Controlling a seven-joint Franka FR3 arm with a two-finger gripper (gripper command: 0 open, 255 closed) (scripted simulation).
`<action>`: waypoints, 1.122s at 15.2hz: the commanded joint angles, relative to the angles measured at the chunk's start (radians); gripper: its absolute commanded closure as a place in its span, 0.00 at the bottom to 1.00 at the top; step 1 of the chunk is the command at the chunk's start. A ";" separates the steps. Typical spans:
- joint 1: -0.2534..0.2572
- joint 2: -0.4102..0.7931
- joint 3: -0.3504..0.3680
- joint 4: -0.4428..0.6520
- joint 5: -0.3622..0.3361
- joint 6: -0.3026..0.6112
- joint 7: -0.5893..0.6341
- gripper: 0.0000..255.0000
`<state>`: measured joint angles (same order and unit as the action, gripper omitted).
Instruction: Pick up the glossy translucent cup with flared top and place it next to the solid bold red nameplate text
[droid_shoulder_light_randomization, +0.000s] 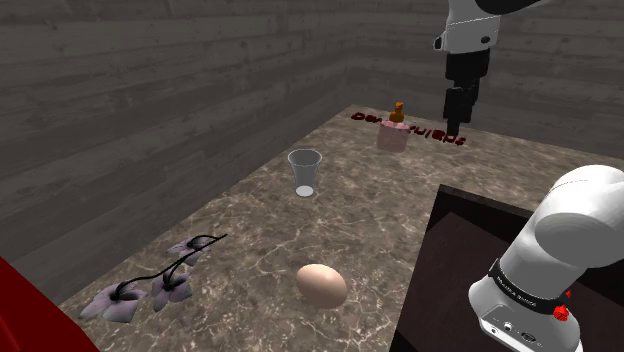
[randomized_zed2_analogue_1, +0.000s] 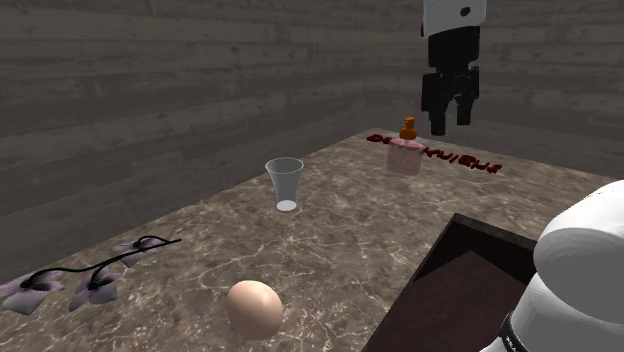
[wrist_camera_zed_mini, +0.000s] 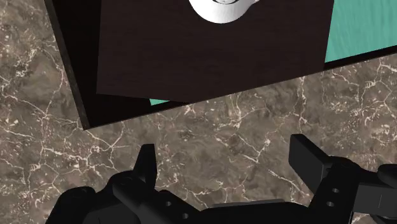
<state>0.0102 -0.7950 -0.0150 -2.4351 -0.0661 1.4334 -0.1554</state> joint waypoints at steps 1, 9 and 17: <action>0.000 0.000 0.000 0.000 0.000 0.000 0.000 0.00; 0.041 0.204 0.139 0.035 0.040 0.219 0.148 0.00; 0.056 0.463 0.268 0.157 -0.004 0.392 0.311 0.00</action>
<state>0.0649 -0.3654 0.2371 -2.2941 -0.0602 1.8036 0.1322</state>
